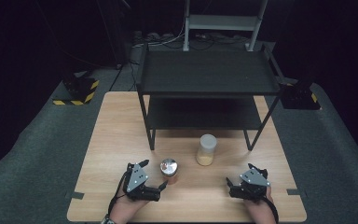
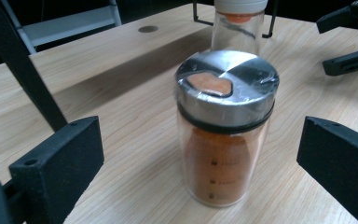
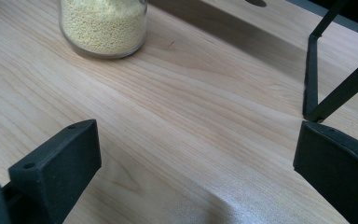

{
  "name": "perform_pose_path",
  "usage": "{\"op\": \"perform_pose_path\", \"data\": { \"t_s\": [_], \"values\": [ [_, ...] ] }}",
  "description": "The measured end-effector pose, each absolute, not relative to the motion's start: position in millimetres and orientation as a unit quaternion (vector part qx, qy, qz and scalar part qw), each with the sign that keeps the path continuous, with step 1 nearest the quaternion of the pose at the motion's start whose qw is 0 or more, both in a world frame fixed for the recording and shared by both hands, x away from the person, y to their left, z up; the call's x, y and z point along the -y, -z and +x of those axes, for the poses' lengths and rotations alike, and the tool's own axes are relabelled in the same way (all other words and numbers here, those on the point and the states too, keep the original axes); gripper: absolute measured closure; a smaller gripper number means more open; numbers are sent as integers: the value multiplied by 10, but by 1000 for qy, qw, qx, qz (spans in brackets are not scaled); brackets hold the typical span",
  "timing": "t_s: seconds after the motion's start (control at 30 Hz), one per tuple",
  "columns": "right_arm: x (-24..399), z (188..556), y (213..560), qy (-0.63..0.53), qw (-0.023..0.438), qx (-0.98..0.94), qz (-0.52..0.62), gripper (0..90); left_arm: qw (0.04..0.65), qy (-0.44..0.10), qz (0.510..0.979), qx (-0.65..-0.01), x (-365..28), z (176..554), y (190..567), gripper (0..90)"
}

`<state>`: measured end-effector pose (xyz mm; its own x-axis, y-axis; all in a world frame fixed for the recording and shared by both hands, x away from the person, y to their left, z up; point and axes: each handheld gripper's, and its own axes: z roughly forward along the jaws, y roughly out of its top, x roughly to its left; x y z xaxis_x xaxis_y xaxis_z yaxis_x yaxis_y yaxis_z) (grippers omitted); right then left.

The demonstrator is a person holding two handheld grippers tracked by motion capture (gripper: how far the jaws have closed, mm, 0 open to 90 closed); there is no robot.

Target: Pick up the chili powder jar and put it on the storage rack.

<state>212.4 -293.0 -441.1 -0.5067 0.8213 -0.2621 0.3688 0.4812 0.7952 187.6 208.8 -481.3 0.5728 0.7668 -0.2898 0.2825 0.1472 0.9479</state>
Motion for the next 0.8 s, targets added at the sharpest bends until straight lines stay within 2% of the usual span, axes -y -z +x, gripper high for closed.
{"op": "perform_pose_path", "data": {
  "t_s": [0.57,0.8],
  "values": [
    [2924,2118,4415,-345,329,-798,369,0,647,-176,619,-409,-1915,2015,4894,18],
    [2921,2113,4417,-345,331,-798,369,0,654,-161,621,-401,-1897,2067,4936,122]
  ]
}}
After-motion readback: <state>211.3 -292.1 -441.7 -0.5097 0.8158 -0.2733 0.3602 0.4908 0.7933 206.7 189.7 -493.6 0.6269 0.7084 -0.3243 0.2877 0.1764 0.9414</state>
